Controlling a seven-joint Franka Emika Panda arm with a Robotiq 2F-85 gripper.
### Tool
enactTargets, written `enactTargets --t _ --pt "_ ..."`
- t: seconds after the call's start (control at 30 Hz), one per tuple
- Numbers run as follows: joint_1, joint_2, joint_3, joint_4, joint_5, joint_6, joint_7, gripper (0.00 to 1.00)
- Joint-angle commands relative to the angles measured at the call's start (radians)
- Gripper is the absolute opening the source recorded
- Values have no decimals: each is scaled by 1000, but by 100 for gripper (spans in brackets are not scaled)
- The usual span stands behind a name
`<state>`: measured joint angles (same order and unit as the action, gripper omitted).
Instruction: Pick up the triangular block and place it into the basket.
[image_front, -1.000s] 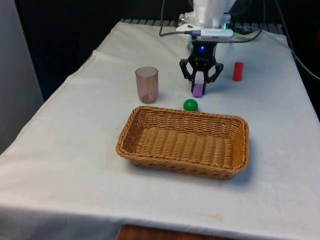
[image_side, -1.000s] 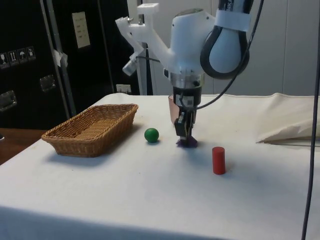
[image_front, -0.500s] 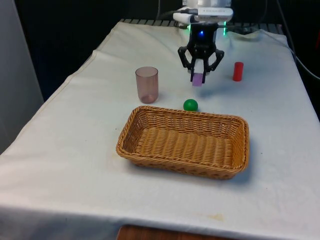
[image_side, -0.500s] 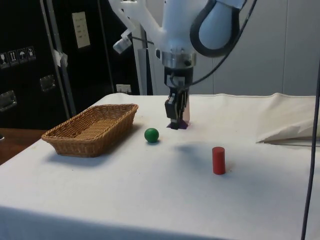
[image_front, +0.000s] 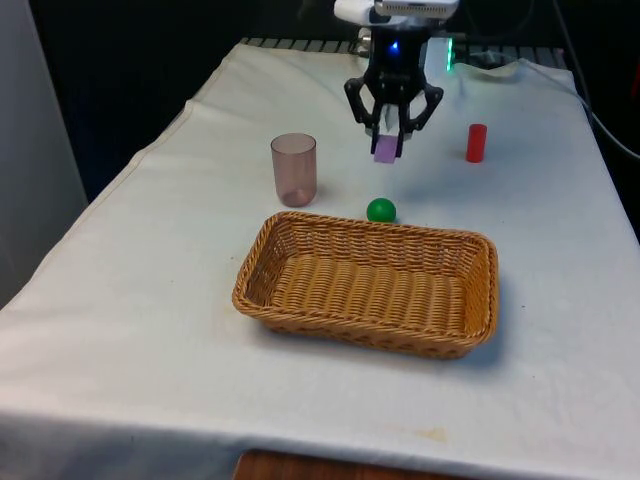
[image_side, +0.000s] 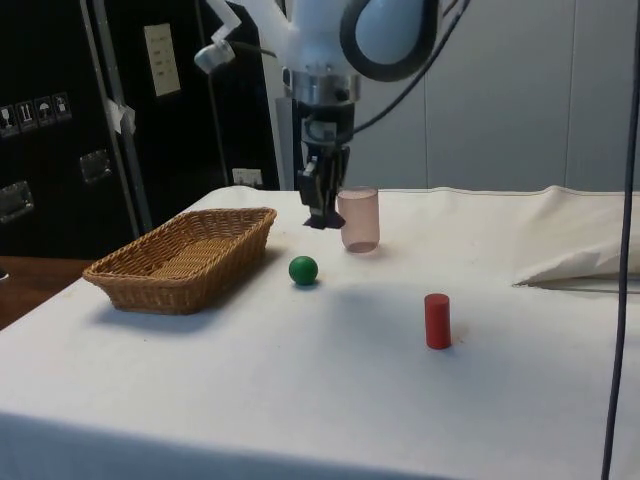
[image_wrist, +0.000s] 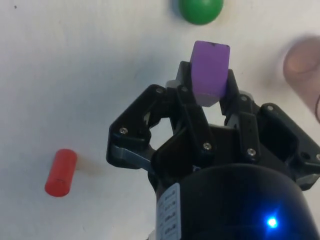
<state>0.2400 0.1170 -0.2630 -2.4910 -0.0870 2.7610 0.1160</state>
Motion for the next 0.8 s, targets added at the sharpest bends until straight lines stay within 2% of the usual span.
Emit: enactTargets --t 0.0,0.23,0.27,0.4,0.53,0.57,0.77 --pt "-2 -2 -1 12 2 -17 -5 34" --pt "-2 2 -9 81 5 -75 -5 34" --pt "-1 1 -9 70 0 -62 -1 34" --pt "-3 5 -12 123 5 -108 -5 34" --pt "-4 12 -13 158 7 -132 -6 34" --pt "-2 7 -15 149 0 -123 -1 34" --pt "-4 28 -18 224 10 -173 -8 34"
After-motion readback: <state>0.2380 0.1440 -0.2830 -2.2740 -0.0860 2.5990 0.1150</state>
